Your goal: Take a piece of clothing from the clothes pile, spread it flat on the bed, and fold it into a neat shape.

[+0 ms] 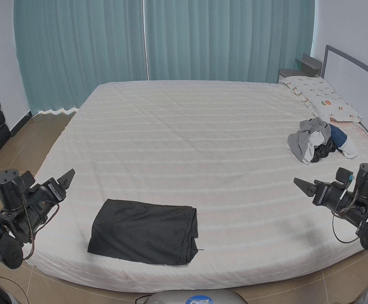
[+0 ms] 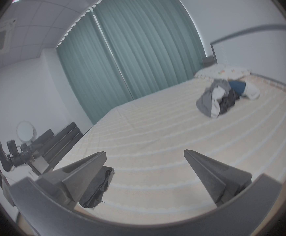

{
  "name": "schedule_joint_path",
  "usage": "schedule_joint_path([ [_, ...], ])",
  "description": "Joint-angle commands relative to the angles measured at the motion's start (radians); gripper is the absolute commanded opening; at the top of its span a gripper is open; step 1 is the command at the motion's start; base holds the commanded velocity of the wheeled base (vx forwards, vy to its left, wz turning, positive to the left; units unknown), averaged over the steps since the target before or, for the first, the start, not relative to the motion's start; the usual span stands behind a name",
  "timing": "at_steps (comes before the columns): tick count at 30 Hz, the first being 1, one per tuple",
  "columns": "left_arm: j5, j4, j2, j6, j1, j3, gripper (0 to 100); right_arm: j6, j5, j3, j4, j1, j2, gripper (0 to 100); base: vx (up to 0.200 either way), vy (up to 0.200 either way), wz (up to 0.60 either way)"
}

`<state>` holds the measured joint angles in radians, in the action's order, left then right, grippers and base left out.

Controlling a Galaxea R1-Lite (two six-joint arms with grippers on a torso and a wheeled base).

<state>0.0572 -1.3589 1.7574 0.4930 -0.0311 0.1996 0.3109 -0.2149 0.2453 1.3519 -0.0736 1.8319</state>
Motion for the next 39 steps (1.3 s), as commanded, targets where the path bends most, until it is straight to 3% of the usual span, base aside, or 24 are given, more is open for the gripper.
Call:
schedule_joint_path([
  [1, 0.003, 0.009, -0.394, -0.202, 0.002, -0.147, 100, -0.174, 0.015, -0.204, -0.005, 0.003, -0.411, 100, 0.0, 0.0, 0.0],
  [5, 0.003, 0.015, -0.503, -0.31, 0.003, -0.166, 100, -0.262, 0.014, -0.245, -0.02, 0.015, -0.539, 100, 0.0, 0.0, 0.0],
  [9, 0.003, 0.084, -0.671, -0.468, 0.007, -0.147, 100, -0.357, 0.006, -0.245, -0.177, 0.017, -0.806, 100, 0.0, 0.0, 0.0],
  [11, 0.003, 0.116, -0.707, -0.487, 0.007, -0.15, 100, -0.368, 0.006, -0.245, -0.229, 0.017, -0.855, 100, 0.0, 0.0, 0.0],
  [12, 0.003, 0.244, -0.834, -0.505, 0.007, -0.146, 100, -0.374, 0.006, -0.245, -0.416, 0.017, -1.014, 100, 0.0, 0.0, 0.0],
  [13, 0.003, 0.253, -0.843, -0.505, 0.007, -0.146, 100, -0.374, 0.006, -0.245, -0.428, 0.017, -1.024, 100, 0.0, 0.0, 0.0],
  [17, -0.008, 0.601, -1.102, -0.524, 0.005, -0.088, 100, -0.384, 0.006, -0.19, -0.813, -0.002, -1.327, 100, 0.0, 0.0, 0.0],
  [18, -0.008, 0.63, -1.121, -0.525, 0.005, -0.081, 100, -0.388, 0.006, -0.181, -0.844, -0.003, -1.347, 100, 0.0, 0.0, 0.0],
  [19, -0.01, 0.81, -1.231, -0.534, 0.002, -0.026, 100, -0.4, 0.006, -0.121, -1.039, -0.014, -1.464, 100, 0.0, 0.0, 0.0],
  [20, -0.011, 0.903, -1.294, -0.537, 0.0, 0.008, 100, -0.407, 0.006, -0.09, -1.145, -0.017, -1.522, 100, 0.0, 0.0, 0.0],
  [22, -0.011, 0.903, -1.294, -0.537, 0.0, 0.008, 100, -0.407, 0.006, -0.09, -1.145, -0.017, -1.522, 100, 0.0, 0.0, 0.0],
  [23, -0.028, 1.227, -1.484, -0.553, -0.001, 0.121, 100, -0.466, 0.006, -0.011, -1.479, -0.021, -1.723, 100, 0.0, 0.0, 0.0],
  [25, -0.033, 1.273, -1.506, -0.556, -0.001, 0.138, 100, -0.484, 0.006, -0.006, -1.513, -0.021, -1.737, 100, 0.0, 0.0, 0.0],
  [26, -0.068, 1.494, -1.61, -0.564, -0.001, 0.202, 100, -0.544, 0.031, 0.014, -1.596, -0.015, -1.734, 100, 0.0, 0.0, 0.0],
  [28, -0.088, 1.583, -1.678, -0.565, 0.0, 0.212, 100, -0.536, 0.046, 0.011, -1.557, -0.015, -1.735, 100, 0.0, 0.0, 0.0],
  [33, -0.085, 1.592, -1.739, -0.57, 0.028, 0.189, 100, -0.598, 0.055, -0.034, -1.429, -0.015, -1.735, 100, 0.0, 0.0, 0.0],
  [39, -0.083, 1.589, -1.739, -0.571, 0.028, 0.132, 100, -0.618, 0.17, -0.245, -1.234, -0.015, -1.735, 100, 0.0, 0.0, 0.0],
])
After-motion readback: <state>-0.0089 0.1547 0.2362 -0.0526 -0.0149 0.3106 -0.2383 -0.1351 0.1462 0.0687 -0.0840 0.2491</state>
